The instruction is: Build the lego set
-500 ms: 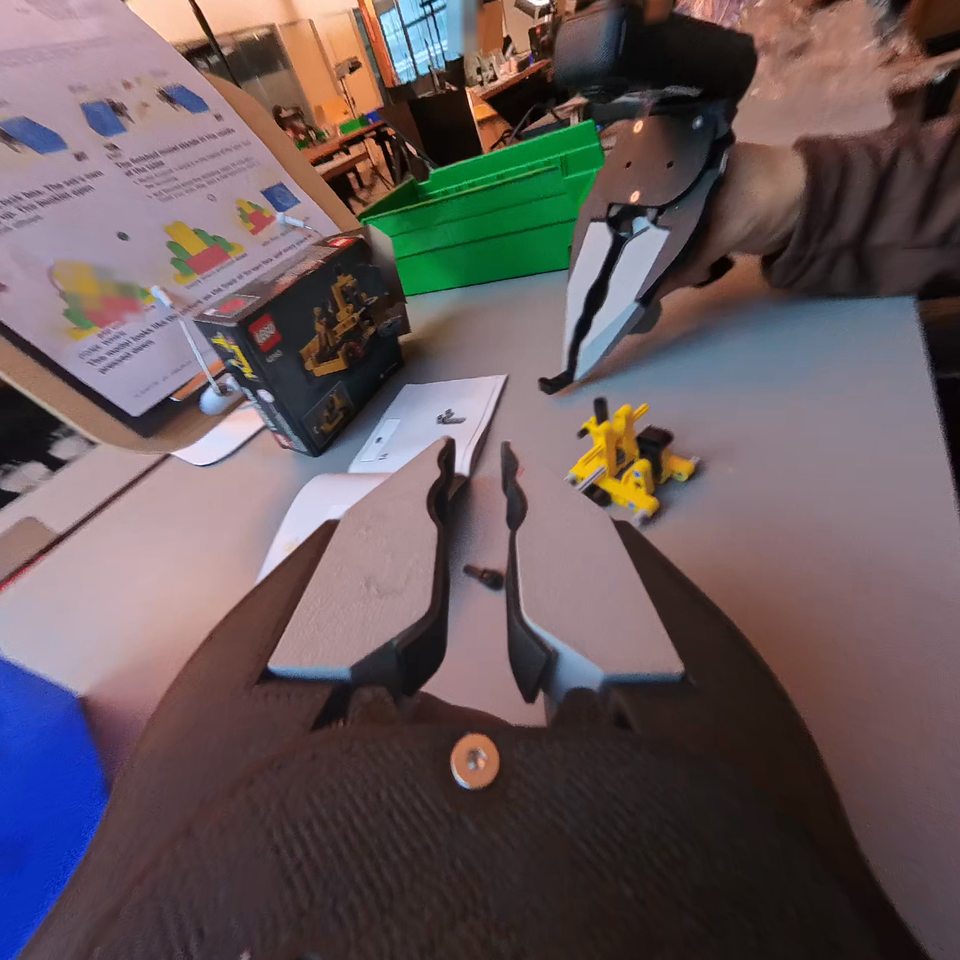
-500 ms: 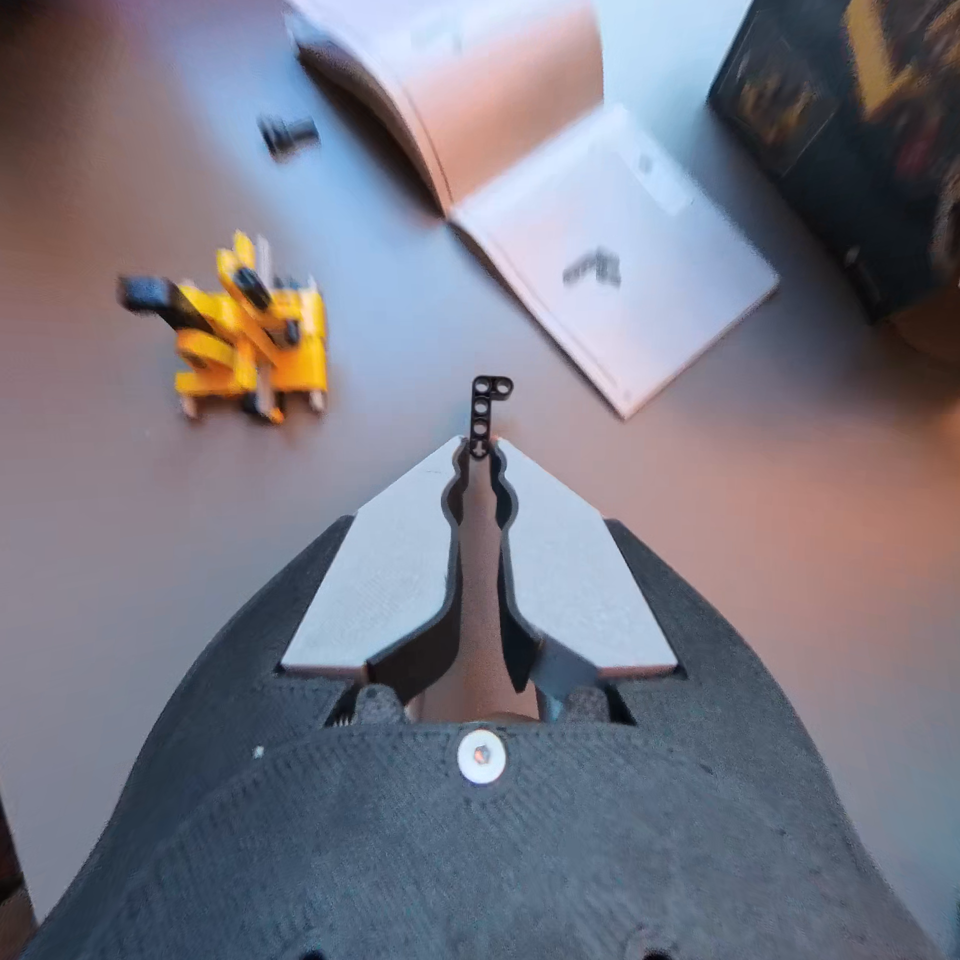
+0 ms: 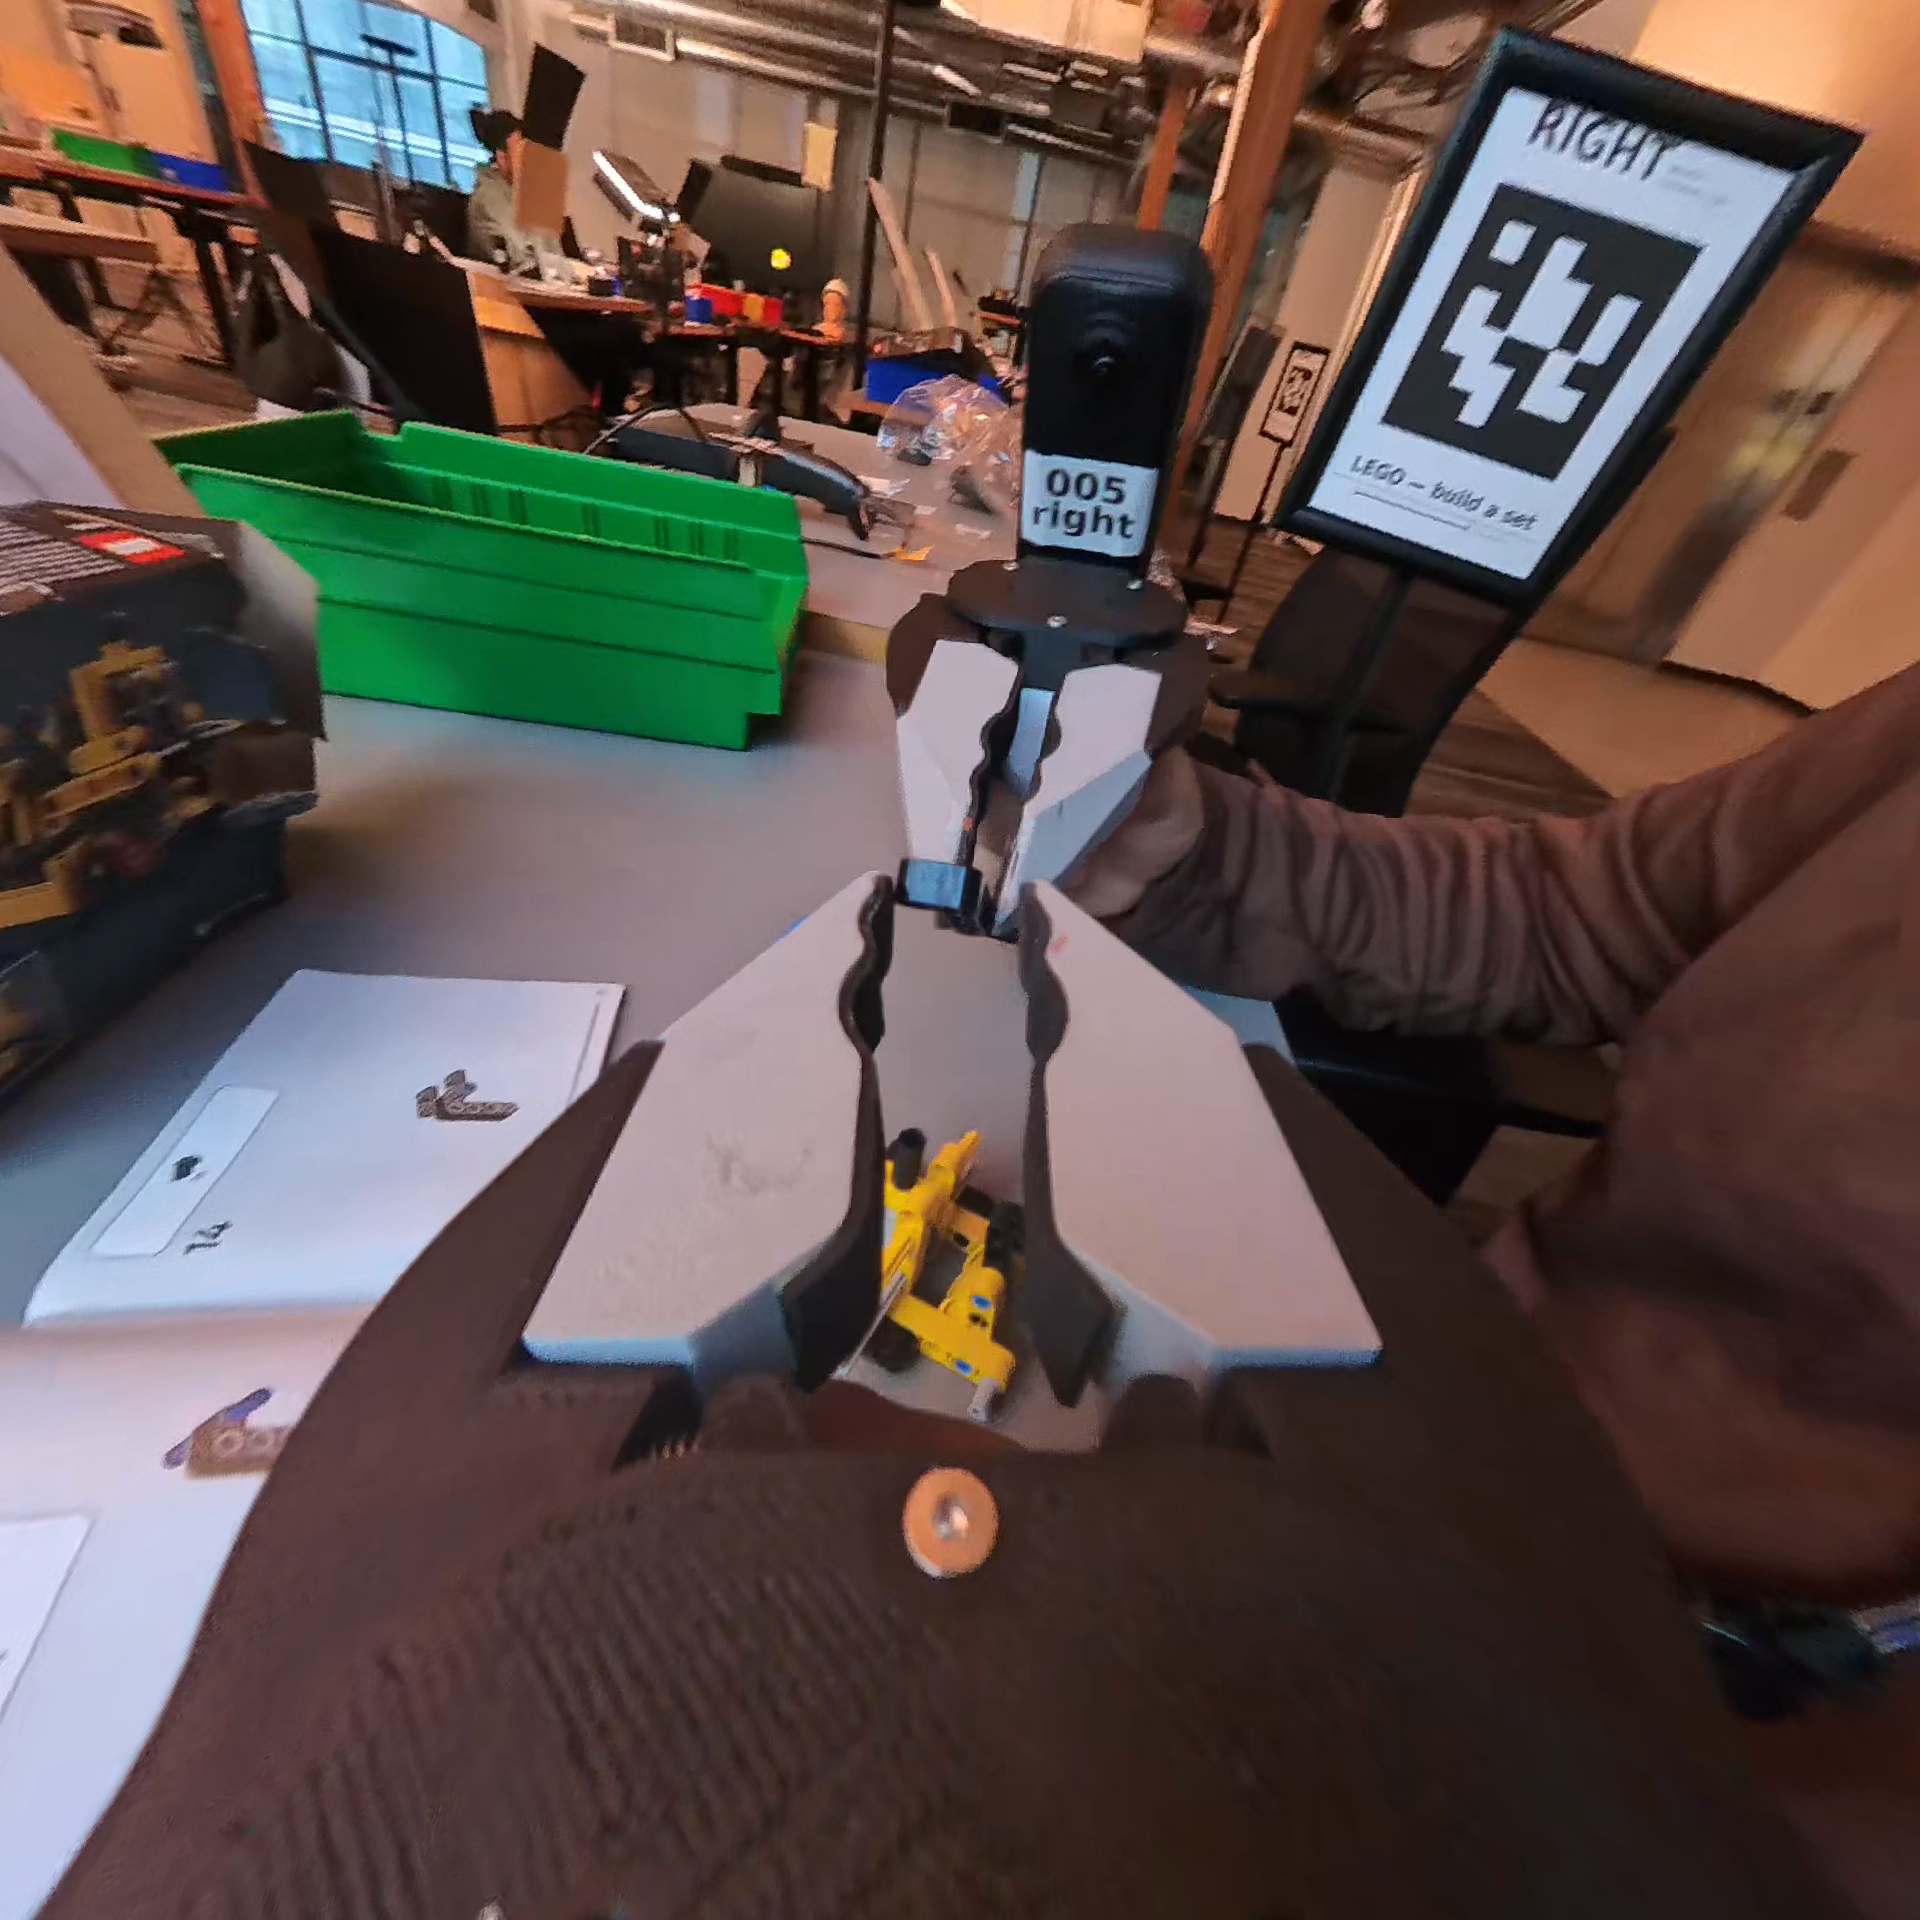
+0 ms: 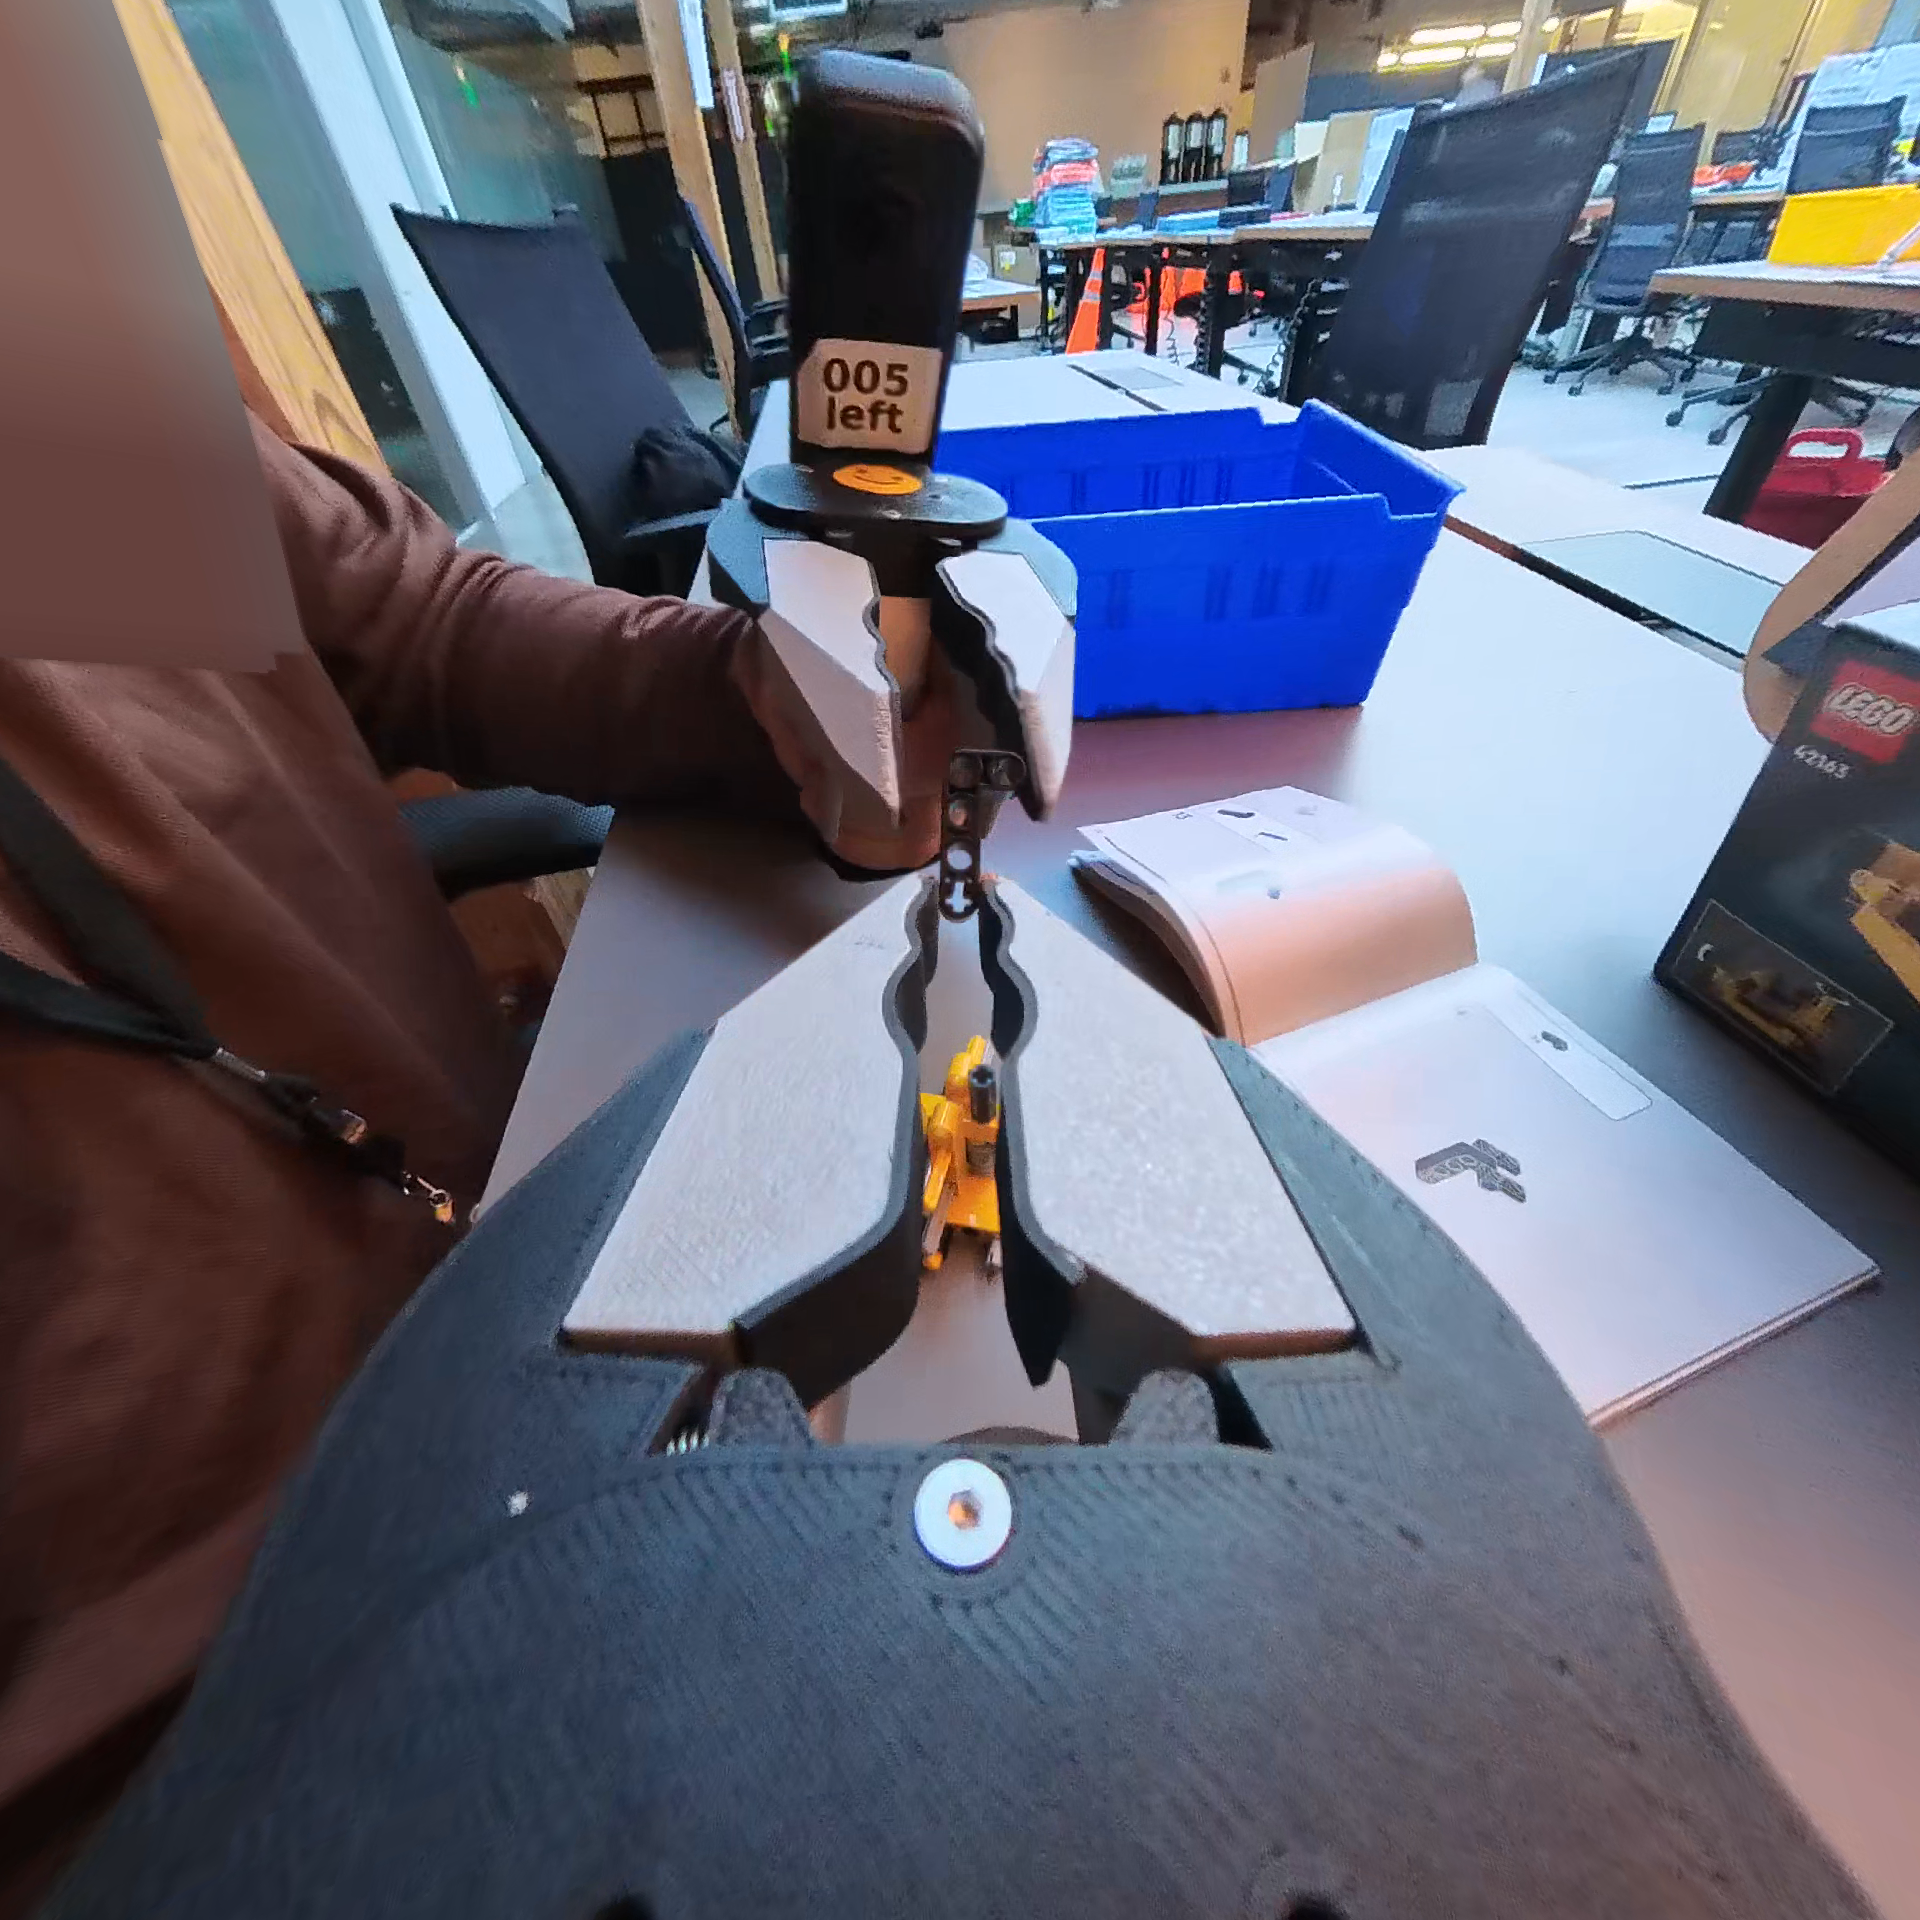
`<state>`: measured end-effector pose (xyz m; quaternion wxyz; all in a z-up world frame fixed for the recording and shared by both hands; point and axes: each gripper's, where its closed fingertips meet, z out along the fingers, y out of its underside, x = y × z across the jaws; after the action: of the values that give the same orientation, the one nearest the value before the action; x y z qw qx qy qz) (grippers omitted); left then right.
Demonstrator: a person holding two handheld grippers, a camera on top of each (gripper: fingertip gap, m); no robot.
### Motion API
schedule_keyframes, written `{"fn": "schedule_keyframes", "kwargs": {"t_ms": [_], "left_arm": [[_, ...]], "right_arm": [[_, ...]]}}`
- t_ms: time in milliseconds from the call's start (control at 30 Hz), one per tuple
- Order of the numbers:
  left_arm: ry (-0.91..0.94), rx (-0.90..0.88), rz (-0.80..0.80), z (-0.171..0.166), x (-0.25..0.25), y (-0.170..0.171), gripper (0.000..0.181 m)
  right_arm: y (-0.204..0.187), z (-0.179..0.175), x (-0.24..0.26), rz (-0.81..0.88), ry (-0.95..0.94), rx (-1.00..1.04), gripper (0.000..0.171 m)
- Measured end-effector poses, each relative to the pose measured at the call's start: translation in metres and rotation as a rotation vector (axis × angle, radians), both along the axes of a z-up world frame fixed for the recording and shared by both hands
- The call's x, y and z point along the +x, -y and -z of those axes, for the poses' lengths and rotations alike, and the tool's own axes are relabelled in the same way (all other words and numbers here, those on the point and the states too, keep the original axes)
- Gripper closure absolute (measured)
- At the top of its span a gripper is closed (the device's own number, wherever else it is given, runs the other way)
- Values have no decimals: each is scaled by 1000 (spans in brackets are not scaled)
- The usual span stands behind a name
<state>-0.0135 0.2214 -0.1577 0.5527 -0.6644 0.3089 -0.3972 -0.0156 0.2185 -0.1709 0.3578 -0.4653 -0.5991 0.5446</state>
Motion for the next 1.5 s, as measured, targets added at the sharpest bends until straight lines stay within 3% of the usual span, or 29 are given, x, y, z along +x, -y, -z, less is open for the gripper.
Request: {"fn": "schedule_keyframes", "kwargs": {"t_ms": [333,400,500,633,1000,1100,1200,1500], "left_arm": [[-10,7,16,6,1,1,168],[-65,24,-17,13,-1,-2,168],[-134,52,-72,20,-8,-8,168],[-160,45,-101,28,-13,-14,168],[-209,47,-105,43,-13,-19,168],[-216,49,-104,44,-13,-20,168],[-255,71,-111,46,-16,-20,168],[-582,172,-237,74,-51,-39,168]], "right_arm": [[2,7,6,-50,37,-47,165],[-21,20,21,34,140,44,155],[-84,38,67,267,258,150,159],[-132,81,113,442,431,91,149],[-112,112,96,286,569,152,152],[-112,113,89,272,570,176,169],[-108,112,79,223,566,169,170],[-70,61,-11,50,379,390,170]]}}
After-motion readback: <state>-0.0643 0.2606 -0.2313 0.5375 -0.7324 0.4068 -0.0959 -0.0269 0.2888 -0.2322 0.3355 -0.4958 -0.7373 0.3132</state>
